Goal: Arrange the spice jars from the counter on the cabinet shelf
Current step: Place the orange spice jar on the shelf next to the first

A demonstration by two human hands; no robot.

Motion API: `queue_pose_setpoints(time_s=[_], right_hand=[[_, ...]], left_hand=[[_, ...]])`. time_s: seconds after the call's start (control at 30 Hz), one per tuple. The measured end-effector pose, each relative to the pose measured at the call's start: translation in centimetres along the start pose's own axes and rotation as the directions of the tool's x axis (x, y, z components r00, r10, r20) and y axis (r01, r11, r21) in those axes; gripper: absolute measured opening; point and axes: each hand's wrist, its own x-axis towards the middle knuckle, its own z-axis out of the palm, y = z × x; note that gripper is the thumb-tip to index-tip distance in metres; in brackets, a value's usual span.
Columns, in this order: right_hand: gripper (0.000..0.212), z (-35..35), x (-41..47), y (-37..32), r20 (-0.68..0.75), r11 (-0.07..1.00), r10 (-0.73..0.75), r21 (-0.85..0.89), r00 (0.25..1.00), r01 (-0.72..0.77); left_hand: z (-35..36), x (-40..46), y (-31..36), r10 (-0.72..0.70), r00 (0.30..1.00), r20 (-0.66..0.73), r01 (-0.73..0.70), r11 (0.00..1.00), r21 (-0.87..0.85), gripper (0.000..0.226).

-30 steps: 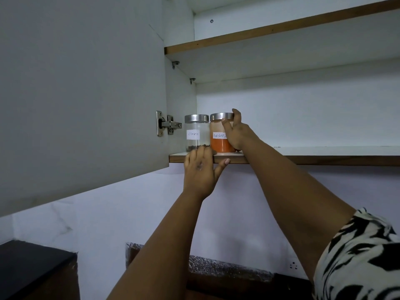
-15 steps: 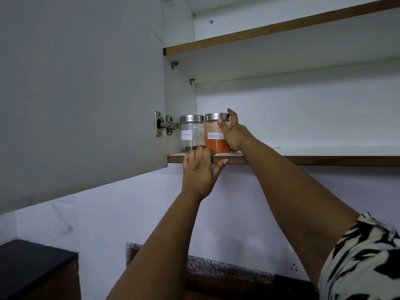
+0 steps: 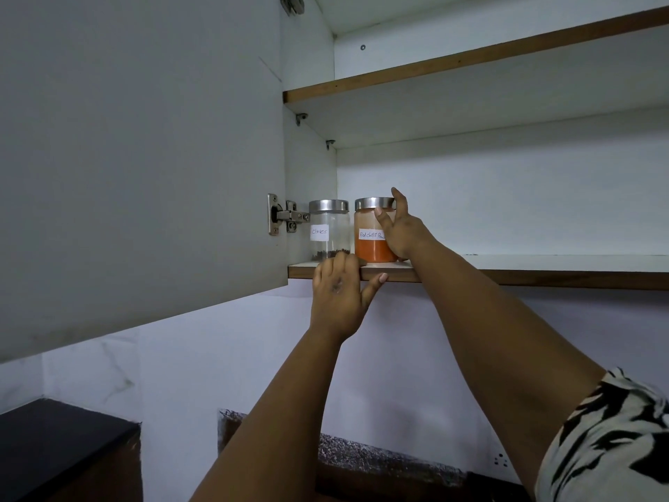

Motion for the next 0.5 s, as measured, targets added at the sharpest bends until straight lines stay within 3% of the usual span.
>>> queue_pose_setpoints(time_s=[0.5], right_hand=[[0.063, -0.34, -0.59, -0.33, 0.035, 1.000, 0.004, 0.030, 0.999, -0.005]], left_hand=[[-0.13, 0.09, -0.07, -0.011, 0.999, 0.040, 0.011, 1.000, 0.008, 0.073]])
